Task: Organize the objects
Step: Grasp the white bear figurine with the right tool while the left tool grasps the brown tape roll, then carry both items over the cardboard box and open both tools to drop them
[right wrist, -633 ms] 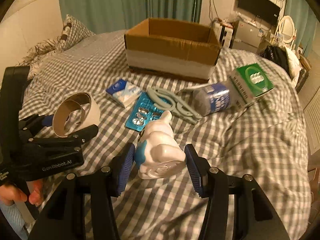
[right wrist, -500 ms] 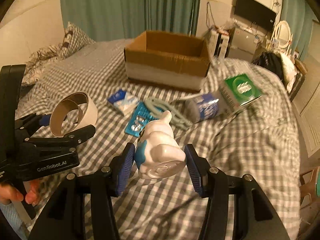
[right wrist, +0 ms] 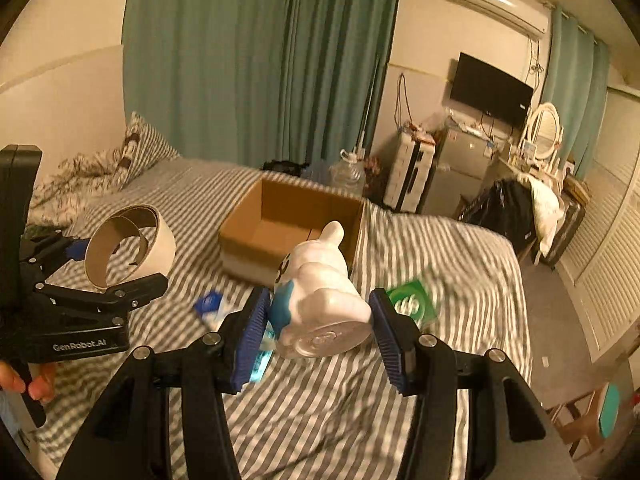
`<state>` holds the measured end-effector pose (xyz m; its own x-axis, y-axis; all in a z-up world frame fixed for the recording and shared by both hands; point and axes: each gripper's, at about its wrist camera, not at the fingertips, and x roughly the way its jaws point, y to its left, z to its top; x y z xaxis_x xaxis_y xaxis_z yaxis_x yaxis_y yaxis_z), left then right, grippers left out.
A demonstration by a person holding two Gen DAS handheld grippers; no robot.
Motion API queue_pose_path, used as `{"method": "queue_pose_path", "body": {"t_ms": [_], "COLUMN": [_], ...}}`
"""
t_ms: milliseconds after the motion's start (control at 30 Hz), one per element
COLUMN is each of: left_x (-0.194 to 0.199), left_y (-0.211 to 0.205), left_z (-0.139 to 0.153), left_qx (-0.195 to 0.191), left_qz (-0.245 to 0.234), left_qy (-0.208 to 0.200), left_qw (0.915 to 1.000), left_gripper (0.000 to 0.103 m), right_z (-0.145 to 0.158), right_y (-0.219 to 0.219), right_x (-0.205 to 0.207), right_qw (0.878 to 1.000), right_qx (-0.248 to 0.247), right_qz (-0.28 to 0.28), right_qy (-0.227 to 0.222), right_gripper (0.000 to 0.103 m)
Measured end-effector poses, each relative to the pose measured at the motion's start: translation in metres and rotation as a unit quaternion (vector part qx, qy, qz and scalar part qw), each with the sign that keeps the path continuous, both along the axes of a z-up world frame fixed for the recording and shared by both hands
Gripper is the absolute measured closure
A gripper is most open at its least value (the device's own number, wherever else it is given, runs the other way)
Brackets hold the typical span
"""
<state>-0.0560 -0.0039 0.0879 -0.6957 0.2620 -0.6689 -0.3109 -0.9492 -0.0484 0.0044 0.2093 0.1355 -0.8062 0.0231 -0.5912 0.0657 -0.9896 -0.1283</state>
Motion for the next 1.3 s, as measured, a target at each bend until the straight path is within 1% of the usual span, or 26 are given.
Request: {"method": "queue_pose_path", "body": {"t_ms": [133, 233, 300, 367, 433, 500, 567, 633, 733, 800, 933, 1033, 1100, 1167, 1233, 1267, 1300], "left_x": [-0.041, -0.074, -0.100, -0.126, -0.152, -0.176, -0.197, -0.212, -0.227, -0.236, -0.249, -0.250, -0.249, -0.249, -0.247, -0.246, -0.242], "left_y": [0.009, 0.021, 0.024, 0.027, 0.027, 0.026, 0.029, 0.034, 0.043, 0.047, 0.058, 0.065, 0.069, 0.069, 0.067, 0.067, 0.066], "left_z": [0.014, 0.019, 0.023, 0.022, 0.019, 0.013, 0.002, -0.010, -0.033, -0.049, -0.081, -0.098, -0.105, -0.109, -0.108, -0.106, -0.100], "left_qx": [-0.013, -0.020, -0.021, -0.017, -0.001, 0.008, 0.003, -0.008, -0.015, -0.019, -0.021, -0.040, -0.041, -0.031, -0.020, -0.015, -0.011], "left_qz": [0.004, 0.002, 0.011, 0.018, 0.021, 0.025, 0.027, 0.026, 0.016, 0.012, 0.005, 0.007, 0.006, 0.006, 0.005, 0.004, 0.003], "left_qy": [0.017, 0.025, 0.037, 0.037, 0.031, 0.024, 0.023, 0.025, 0.020, 0.010, -0.020, -0.021, -0.026, -0.037, -0.047, -0.048, -0.047], "left_qw": [0.9998, 0.9995, 0.9990, 0.9990, 0.9993, 0.9994, 0.9994, 0.9993, 0.9996, 0.9997, 0.9996, 0.9989, 0.9988, 0.9988, 0.9987, 0.9987, 0.9988], "left_gripper": [0.020, 0.020, 0.020, 0.020, 0.020, 0.020, 0.020, 0.020, 0.020, 0.020, 0.020, 0.020, 0.019, 0.018, 0.013, 0.009, 0.006], "right_z": [0.020, 0.027, 0.028, 0.025, 0.020, 0.012, 0.003, -0.010, -0.032, -0.047, -0.075, -0.097, -0.108, -0.113, -0.109, -0.104, -0.097], "right_y": [0.009, 0.012, 0.012, 0.011, 0.012, 0.010, 0.011, 0.014, 0.019, 0.022, 0.032, 0.038, 0.041, 0.045, 0.049, 0.051, 0.052], "right_x": [-0.038, -0.066, -0.092, -0.119, -0.148, -0.179, -0.200, -0.223, -0.253, -0.266, -0.282, -0.288, -0.290, -0.292, -0.290, -0.288, -0.284], "right_qw": [1.000, 1.000, 1.000, 1.000, 1.000, 1.000, 1.000, 0.999, 0.997, 0.997, 0.995, 0.994, 0.994, 0.993, 0.993, 0.993, 0.994], "right_qx": [-0.004, -0.005, -0.001, -0.005, -0.015, -0.014, -0.015, -0.028, -0.059, -0.062, -0.078, -0.083, -0.081, -0.087, -0.094, -0.095, -0.094], "right_qz": [0.007, 0.015, 0.014, 0.017, 0.021, 0.023, 0.023, 0.020, 0.023, 0.019, 0.008, 0.002, 0.002, -0.001, -0.008, -0.011, -0.013], "right_qy": [0.011, 0.015, 0.016, 0.013, 0.006, 0.000, -0.003, -0.011, -0.033, -0.042, -0.053, -0.066, -0.073, -0.076, -0.071, -0.067, -0.058], "right_gripper": [0.052, 0.052, 0.052, 0.052, 0.052, 0.052, 0.052, 0.052, 0.052, 0.052, 0.052, 0.052, 0.052, 0.051, 0.050, 0.043, 0.037]}}
